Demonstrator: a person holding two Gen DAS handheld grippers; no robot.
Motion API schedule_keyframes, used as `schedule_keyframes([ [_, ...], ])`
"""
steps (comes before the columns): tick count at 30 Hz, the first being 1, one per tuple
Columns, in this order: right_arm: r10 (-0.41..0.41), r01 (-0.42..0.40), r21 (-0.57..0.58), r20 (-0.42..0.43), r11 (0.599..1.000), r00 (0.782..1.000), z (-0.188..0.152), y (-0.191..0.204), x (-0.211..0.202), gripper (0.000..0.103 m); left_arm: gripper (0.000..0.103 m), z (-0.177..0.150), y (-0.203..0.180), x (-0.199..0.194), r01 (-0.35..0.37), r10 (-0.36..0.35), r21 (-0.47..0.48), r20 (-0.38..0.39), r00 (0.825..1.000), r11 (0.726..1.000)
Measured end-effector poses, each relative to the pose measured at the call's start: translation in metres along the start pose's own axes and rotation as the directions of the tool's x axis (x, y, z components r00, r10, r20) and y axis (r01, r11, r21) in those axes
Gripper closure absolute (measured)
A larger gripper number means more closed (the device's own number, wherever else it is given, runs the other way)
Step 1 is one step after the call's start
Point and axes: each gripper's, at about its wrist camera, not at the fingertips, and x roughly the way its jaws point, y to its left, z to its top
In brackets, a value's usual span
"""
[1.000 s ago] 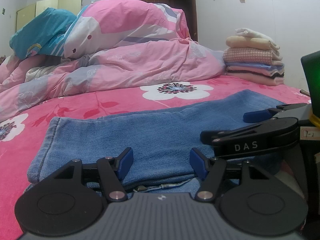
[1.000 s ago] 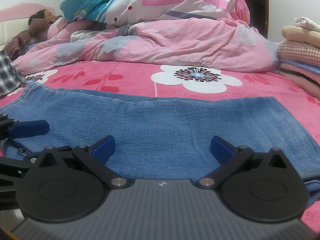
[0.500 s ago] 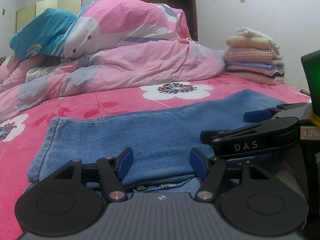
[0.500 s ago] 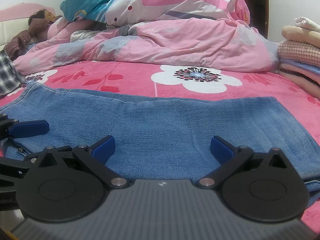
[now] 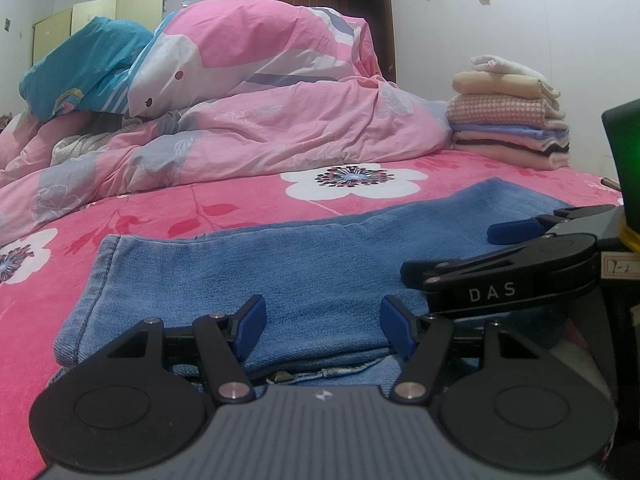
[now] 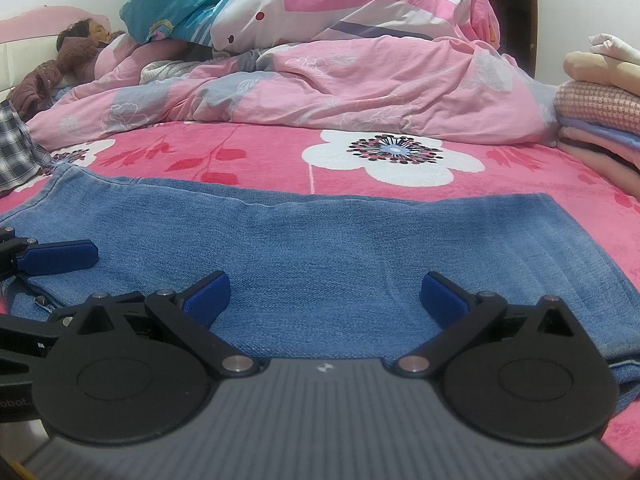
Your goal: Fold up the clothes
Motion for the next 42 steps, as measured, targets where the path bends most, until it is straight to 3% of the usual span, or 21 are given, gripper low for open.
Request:
schedule_keyframes([
  [42, 0.002, -0.002, -0.002, -0.001, 1.0, 1.0, -0.0004, 0.0003, -0.0001, 0.001, 0.037, -0.0009, 0.0002, 0.001, -0.011, 0.011, 0.011, -0.005, 1.0, 1.0],
])
